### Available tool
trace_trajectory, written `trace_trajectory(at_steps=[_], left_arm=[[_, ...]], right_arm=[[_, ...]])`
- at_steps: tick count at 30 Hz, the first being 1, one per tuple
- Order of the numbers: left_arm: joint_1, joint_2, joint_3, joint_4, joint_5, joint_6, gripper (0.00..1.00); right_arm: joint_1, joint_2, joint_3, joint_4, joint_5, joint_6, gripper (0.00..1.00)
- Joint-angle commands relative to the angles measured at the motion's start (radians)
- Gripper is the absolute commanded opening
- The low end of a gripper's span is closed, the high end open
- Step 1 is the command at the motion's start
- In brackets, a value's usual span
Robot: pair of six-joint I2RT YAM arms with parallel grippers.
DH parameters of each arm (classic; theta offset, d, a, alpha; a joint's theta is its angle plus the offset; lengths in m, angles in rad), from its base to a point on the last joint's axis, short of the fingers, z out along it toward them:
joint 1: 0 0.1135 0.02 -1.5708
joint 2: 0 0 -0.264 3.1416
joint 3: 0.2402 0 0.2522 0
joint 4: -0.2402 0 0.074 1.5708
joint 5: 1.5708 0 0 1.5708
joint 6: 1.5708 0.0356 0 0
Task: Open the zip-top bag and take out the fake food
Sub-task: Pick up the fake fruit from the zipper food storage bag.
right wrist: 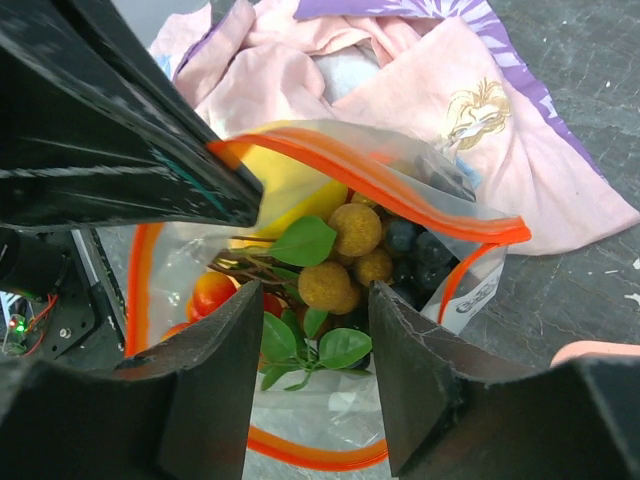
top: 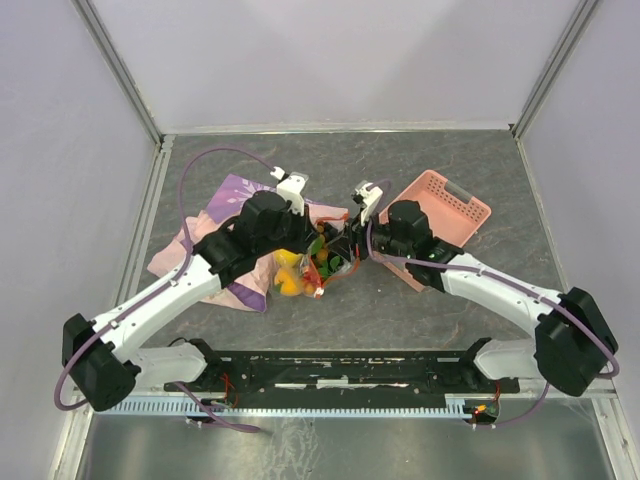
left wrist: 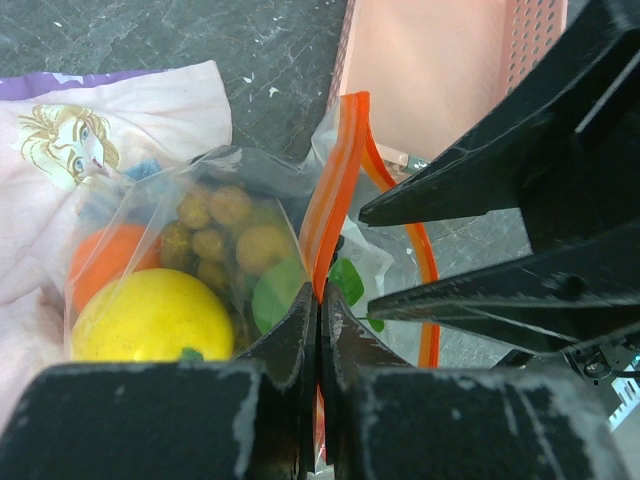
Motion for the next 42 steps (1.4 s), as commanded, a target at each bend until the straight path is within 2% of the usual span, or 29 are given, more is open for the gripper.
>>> trace_trajectory(at_steps=[1,9,18,31,42], left_arm=[[0.01,-0.05,-0.018,0.085,0.02,-0.024,0.03],[0.014,-0.056,-0.04,0.115,0.043,-0.032,0.03],[0.026,-0.071,-0.08,0.163,0.082,-0.053,0.03],[0.043,-0.093,-0.125,0.211,0.129,-0.073,0.03],[0.048,-0.098,-0.134,0.223,0.138,-0.081,0.03]], right_arm=[[0.003,0.038,0.03,0.108,-0.03,-0.054,0.5],[0.027,0.1,-0.001,0.305,-0.178,-0.177,0.47],[0.048,0.193,-0.013,0.405,-0.249,-0.301,0.48],[0.057,0.255,-0.028,0.451,-0.291,-0.346,0.49],[0.089,0.271,-0.047,0.479,-0.341,-0.356,0.55]])
